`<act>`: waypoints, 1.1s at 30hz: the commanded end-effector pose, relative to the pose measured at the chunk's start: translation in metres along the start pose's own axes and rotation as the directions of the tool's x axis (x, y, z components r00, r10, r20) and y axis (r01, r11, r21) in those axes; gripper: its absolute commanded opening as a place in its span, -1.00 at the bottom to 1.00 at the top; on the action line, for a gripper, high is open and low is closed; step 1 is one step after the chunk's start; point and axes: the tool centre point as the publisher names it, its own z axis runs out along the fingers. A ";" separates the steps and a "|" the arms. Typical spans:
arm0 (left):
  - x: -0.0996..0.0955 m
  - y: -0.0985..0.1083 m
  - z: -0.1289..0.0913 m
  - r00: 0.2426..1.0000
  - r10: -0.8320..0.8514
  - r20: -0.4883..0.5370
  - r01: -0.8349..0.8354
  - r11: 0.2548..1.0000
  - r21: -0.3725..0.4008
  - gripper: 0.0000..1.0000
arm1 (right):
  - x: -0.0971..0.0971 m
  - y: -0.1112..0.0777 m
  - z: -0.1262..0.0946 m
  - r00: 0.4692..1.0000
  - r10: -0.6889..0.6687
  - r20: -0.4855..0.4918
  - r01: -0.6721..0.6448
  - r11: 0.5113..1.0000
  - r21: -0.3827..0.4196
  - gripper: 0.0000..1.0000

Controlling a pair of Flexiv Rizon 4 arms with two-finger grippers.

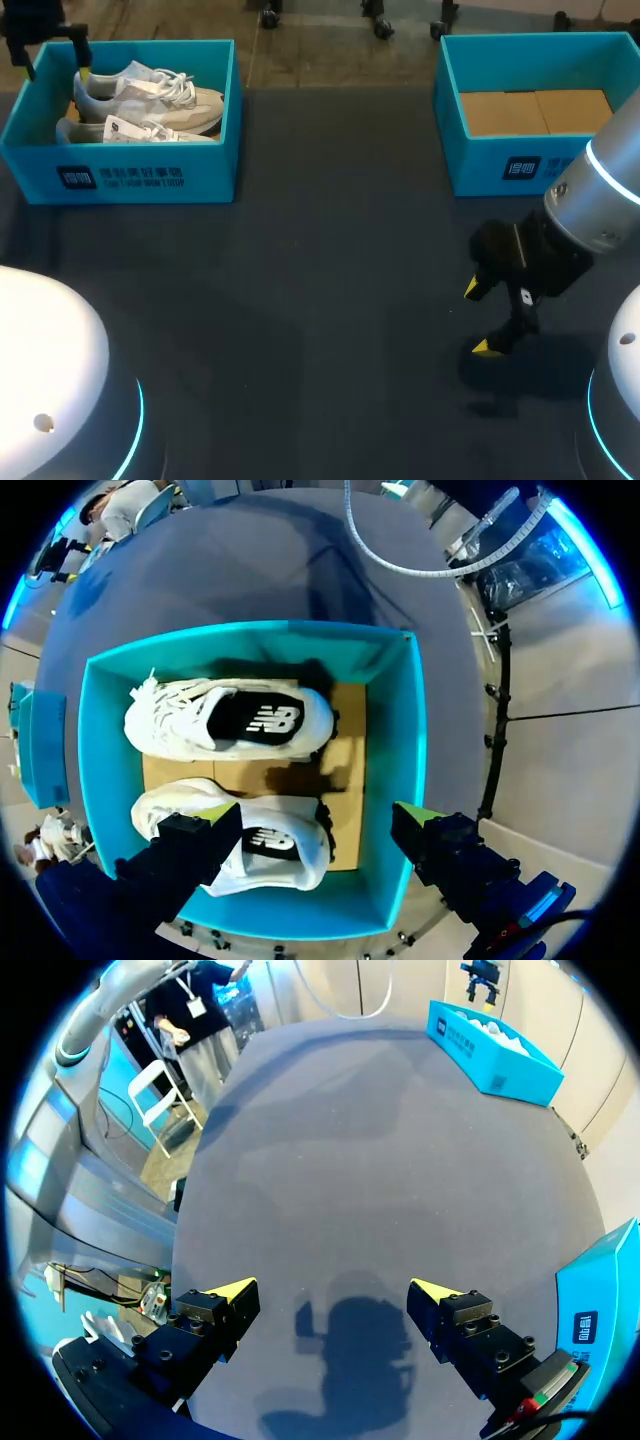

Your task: Take the shoe out of the shoebox, open the shoe tongue, remove and reinsert the insole, then place the shoe into the shoebox

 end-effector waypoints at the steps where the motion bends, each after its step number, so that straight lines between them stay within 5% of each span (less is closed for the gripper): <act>1: 0.000 -0.025 0.000 1.000 0.000 -0.019 0.000 1.000 -0.009 1.00 | 0.001 0.000 0.001 1.000 -0.001 0.001 0.001 1.000 0.002 1.00; 14: 0.008 -0.054 0.029 0.999 -0.029 -0.025 0.029 1.000 0.005 1.00 | 0.001 0.000 0.001 1.000 -0.001 0.001 0.001 1.000 0.002 1.00; 33: 0.004 -0.059 0.076 0.999 -0.007 -0.052 0.009 0.999 0.036 1.00 | 0.001 0.000 0.001 1.000 -0.001 0.001 0.001 1.000 0.002 1.00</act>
